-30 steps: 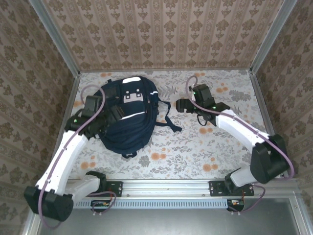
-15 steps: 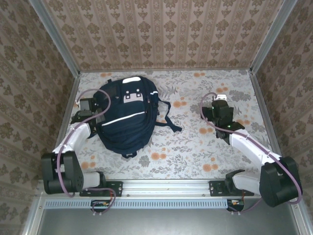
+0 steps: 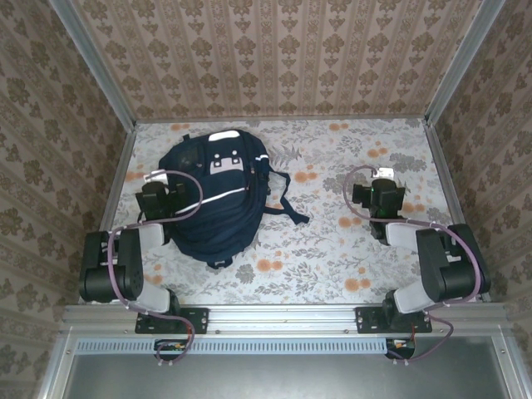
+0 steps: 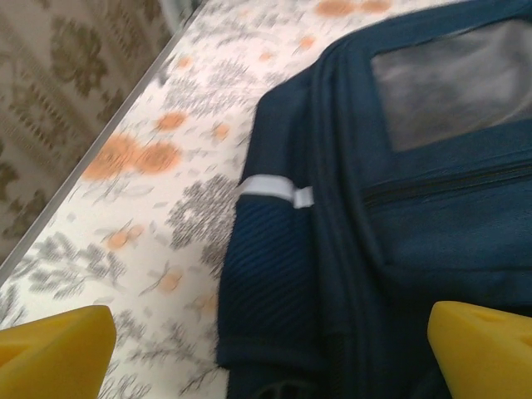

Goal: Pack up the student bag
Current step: Reset both arms

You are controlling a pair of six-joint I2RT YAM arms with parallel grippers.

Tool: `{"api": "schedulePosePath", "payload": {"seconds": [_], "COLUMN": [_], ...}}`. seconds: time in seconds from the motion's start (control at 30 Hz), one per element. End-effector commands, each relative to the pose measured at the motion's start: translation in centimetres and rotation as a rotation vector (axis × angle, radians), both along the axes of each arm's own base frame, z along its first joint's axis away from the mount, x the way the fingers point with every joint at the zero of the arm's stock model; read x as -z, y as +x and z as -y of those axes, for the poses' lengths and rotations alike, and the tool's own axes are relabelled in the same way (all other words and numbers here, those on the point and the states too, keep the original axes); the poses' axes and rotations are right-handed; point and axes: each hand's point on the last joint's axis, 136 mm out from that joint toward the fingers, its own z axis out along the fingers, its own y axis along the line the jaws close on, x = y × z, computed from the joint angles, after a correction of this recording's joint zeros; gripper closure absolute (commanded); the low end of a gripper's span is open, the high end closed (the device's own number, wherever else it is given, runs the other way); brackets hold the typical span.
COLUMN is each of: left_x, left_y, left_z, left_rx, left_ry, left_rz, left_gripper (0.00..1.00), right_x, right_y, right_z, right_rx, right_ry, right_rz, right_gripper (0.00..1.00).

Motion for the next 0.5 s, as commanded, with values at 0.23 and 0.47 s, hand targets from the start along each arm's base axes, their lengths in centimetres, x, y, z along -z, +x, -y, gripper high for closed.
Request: {"api": "schedulePosePath", "payload": {"seconds": [0.23,0.47], "left_x": [-0.36,-0.36], "left_y": [0.47,0.43], "left_z": [3.30,3.39], "left_rx": [0.176,0.177], "left_ry": [0.027,0.030], "left_rz": [0.075,0.074], "left_gripper": [0.00,0.00], "right_x": [-1.37,-1.37], "right_y": [1.07,1.05], "right_z": [-1.95,-1.96], "right_rx": [-0.148,-0.148], "right_ry": [0.059,0.060], "right_rz": [0.151,0.149], "right_gripper": [0.01,0.00]}}
